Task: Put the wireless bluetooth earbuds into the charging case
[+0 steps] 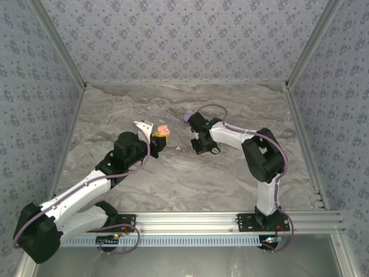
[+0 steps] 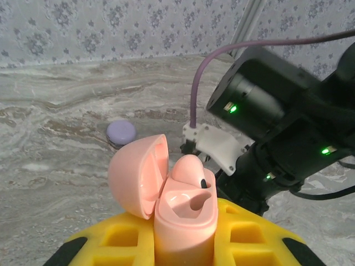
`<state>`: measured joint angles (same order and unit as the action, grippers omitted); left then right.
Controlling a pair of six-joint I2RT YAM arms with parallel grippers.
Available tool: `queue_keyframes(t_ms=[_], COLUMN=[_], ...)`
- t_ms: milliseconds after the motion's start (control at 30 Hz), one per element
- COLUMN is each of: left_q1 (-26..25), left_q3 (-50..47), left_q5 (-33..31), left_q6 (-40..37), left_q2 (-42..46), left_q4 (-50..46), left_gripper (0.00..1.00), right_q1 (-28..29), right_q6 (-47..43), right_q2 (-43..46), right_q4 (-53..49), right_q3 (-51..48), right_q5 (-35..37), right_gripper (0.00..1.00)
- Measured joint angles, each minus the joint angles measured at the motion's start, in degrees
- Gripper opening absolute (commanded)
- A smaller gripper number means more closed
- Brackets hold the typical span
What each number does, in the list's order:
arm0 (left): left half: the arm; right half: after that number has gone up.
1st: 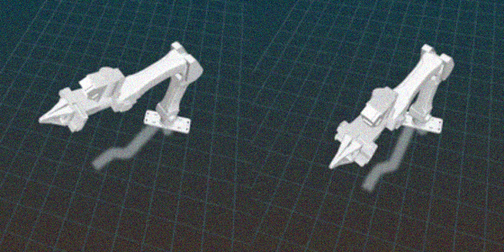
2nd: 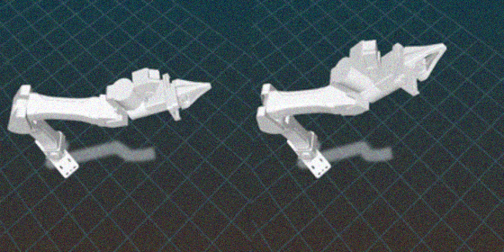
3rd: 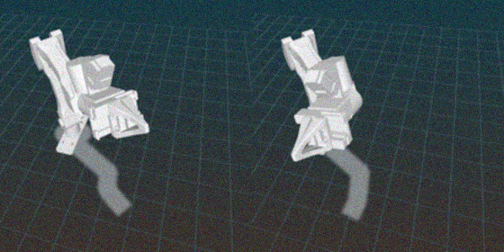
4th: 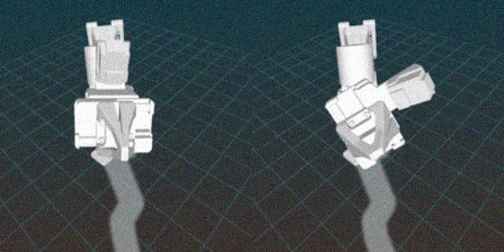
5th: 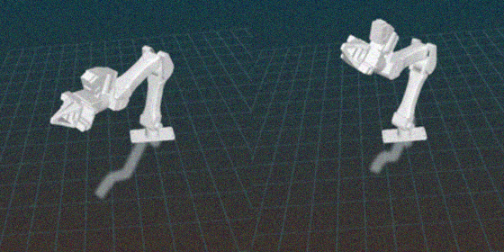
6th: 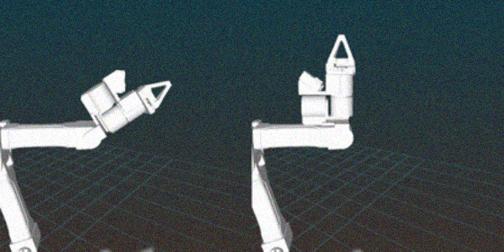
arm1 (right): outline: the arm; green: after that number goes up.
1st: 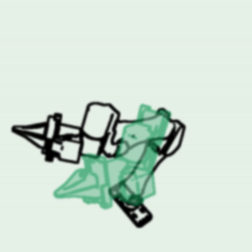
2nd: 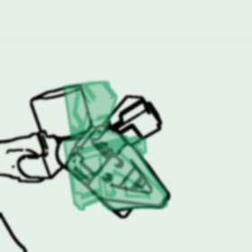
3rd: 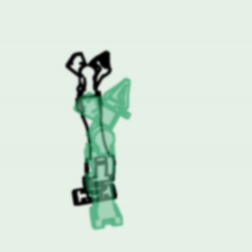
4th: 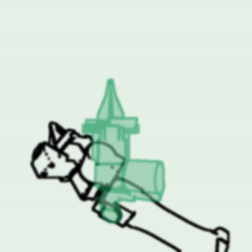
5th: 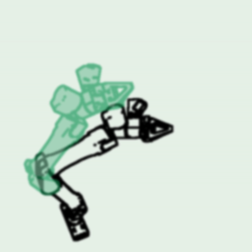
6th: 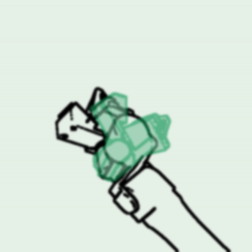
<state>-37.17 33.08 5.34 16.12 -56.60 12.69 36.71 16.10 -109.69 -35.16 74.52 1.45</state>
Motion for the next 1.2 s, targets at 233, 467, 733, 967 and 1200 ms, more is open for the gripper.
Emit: queue_keyframes(t_ms=[233,467,733,967,1200], left_q1=[-2.3,-2.4,-2.7,-3.9,-5.6], left_q3=[-1.6,-3.4,-5.4,-5.6,-5.6], left_q5=[0.9,1.4,1.6,1.7,1.8], left_q6=[0.0,0.0,0.0,0.5,0.5], left_q2=[-5.8,-10.0,-14.8,-18.8,-21.1], left_q4=[6.4,13.4,21.6,29.3,35.2], left_gripper=[0.17,0.17,0.17,0.17,0.17], right_q1=[-1.6,-4.3,-7.0,-7.1,-6.9], right_q6=[-0.2,-0.2,0.0,0.0,-0.3], right_q2=[9.6,18.6,25.6,31.3,35.4], right_q4=[6.8,11.6,14.6,17.2,19.9], right_q3=[-6.0,-12.1,-14.0,-14.4,-14.4], right_q5=[-4.0,-8.4,-13.0,-16.4,-18.4], right_gripper=[0.19,0.19,0.19,0.2,0.21])
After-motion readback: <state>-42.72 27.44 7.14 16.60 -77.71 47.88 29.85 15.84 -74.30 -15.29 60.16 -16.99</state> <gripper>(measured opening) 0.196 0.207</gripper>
